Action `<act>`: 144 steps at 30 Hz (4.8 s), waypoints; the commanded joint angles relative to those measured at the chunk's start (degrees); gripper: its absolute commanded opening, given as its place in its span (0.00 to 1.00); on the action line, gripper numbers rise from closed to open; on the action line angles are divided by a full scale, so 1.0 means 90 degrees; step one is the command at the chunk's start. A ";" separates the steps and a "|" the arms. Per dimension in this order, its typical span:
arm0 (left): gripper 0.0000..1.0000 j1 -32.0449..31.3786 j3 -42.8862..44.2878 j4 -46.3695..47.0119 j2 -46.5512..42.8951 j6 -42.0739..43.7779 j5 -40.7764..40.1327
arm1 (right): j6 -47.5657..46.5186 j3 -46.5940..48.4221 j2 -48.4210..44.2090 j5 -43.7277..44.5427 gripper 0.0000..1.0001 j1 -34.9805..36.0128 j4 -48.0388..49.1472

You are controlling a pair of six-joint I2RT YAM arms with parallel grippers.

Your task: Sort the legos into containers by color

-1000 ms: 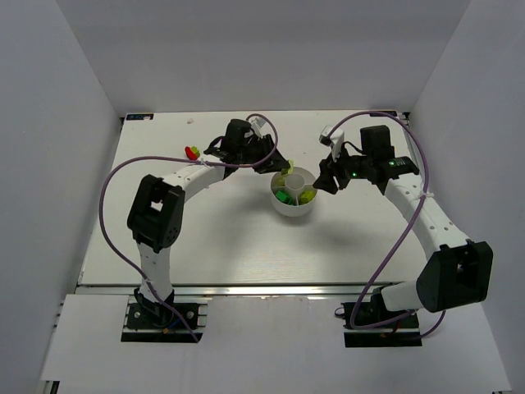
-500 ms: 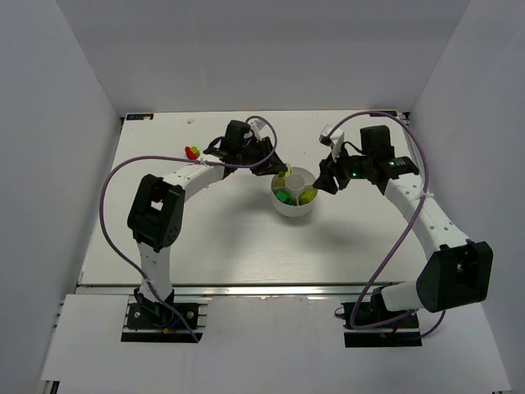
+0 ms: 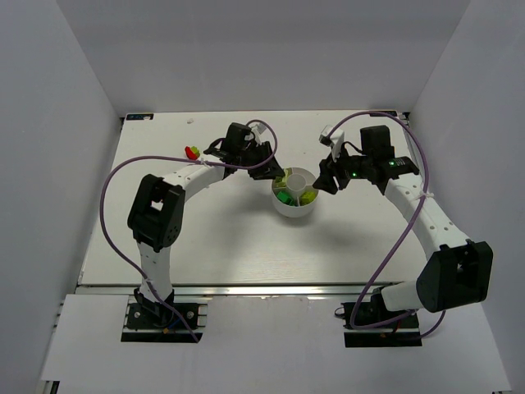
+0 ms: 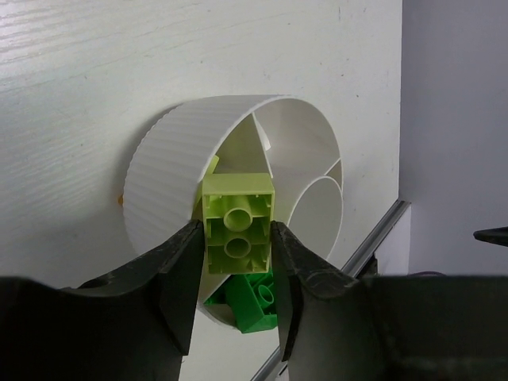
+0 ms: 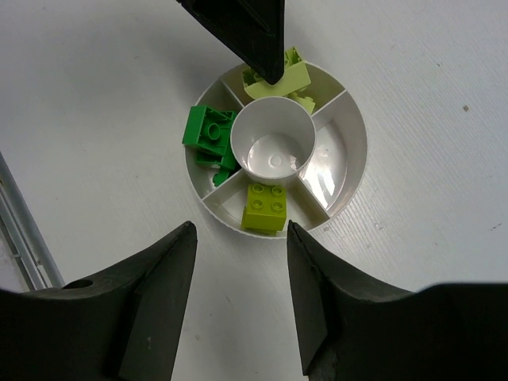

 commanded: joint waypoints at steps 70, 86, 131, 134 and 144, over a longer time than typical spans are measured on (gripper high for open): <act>0.83 0.2956 0.3354 -0.2838 0.2338 0.0179 -0.4046 | -0.0286 -0.0398 0.0065 -0.0943 0.89 0.0120 0.0955; 0.55 0.2956 0.2984 -0.2585 0.2095 0.0140 -0.3715 | -0.0237 -0.0574 -0.0131 -0.0972 0.89 0.0130 0.1043; 0.39 0.2692 -0.5102 0.2698 -0.5532 -0.5582 -0.0384 | 0.4802 0.0998 0.1714 0.2533 0.83 0.3782 0.4911; 0.38 0.2663 -0.5200 0.2738 -0.5552 -0.5612 -0.0404 | 0.4968 0.1281 0.1939 0.2680 0.82 0.3889 0.4891; 0.38 0.2633 -0.5395 0.2943 -0.5620 -0.5680 -0.0365 | 0.5339 0.1867 0.2467 0.3491 0.81 0.4173 0.4676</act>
